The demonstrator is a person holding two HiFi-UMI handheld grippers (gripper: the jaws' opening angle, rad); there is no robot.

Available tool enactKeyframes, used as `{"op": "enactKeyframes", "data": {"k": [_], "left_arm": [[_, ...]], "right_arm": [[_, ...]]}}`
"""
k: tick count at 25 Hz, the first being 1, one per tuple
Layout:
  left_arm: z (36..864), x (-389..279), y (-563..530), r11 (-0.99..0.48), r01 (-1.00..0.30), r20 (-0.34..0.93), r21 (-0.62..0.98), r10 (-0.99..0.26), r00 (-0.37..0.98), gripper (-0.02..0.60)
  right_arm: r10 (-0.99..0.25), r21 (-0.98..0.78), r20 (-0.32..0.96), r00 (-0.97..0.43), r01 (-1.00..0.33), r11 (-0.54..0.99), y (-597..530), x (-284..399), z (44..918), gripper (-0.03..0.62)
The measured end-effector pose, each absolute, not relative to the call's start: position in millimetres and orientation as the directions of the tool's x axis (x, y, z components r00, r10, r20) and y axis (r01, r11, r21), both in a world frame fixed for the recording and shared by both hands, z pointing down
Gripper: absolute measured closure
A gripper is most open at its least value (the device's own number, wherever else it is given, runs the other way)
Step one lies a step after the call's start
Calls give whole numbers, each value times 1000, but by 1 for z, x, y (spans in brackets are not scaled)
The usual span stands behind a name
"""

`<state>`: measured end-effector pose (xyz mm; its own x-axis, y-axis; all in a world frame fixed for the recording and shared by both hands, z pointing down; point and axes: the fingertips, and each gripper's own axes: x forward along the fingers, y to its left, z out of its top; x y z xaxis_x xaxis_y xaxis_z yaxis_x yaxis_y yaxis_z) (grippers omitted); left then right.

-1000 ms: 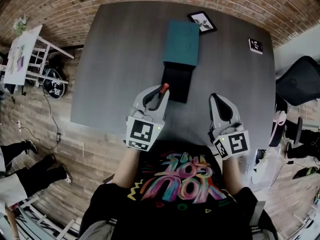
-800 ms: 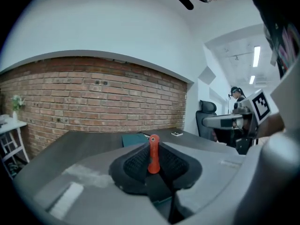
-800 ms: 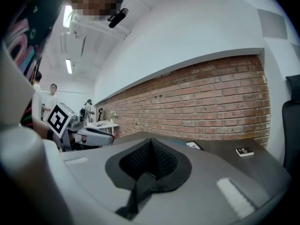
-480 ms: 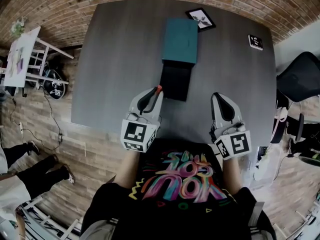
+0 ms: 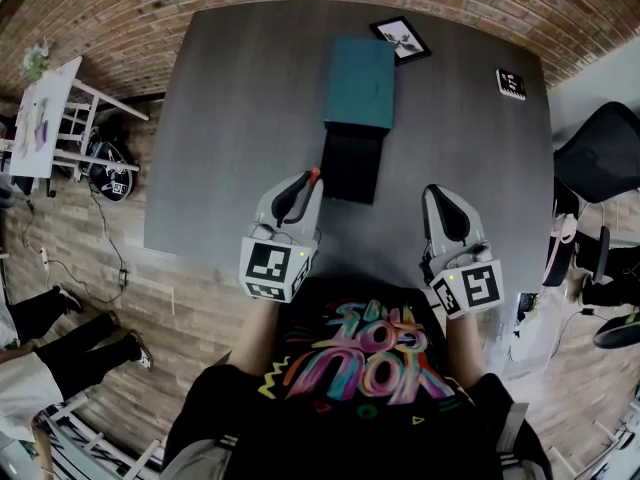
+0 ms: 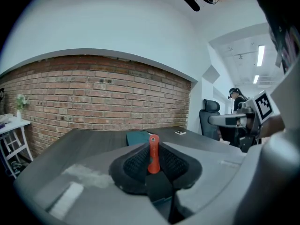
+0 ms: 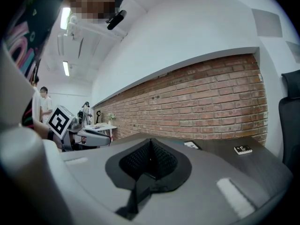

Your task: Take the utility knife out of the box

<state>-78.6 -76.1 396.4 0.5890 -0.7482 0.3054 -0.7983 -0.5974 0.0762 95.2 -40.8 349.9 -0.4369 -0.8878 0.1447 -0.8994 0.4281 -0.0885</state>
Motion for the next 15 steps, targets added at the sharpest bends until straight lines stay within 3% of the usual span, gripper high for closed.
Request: {"op": "enactKeyframes", "data": {"k": [15], "left_arm": [[397,-80,-88,-601,-796,309,69,-746,590,525]], "right_arm": [[-874,-92,172,-454,-891,444,-51,94,356,597]]}}
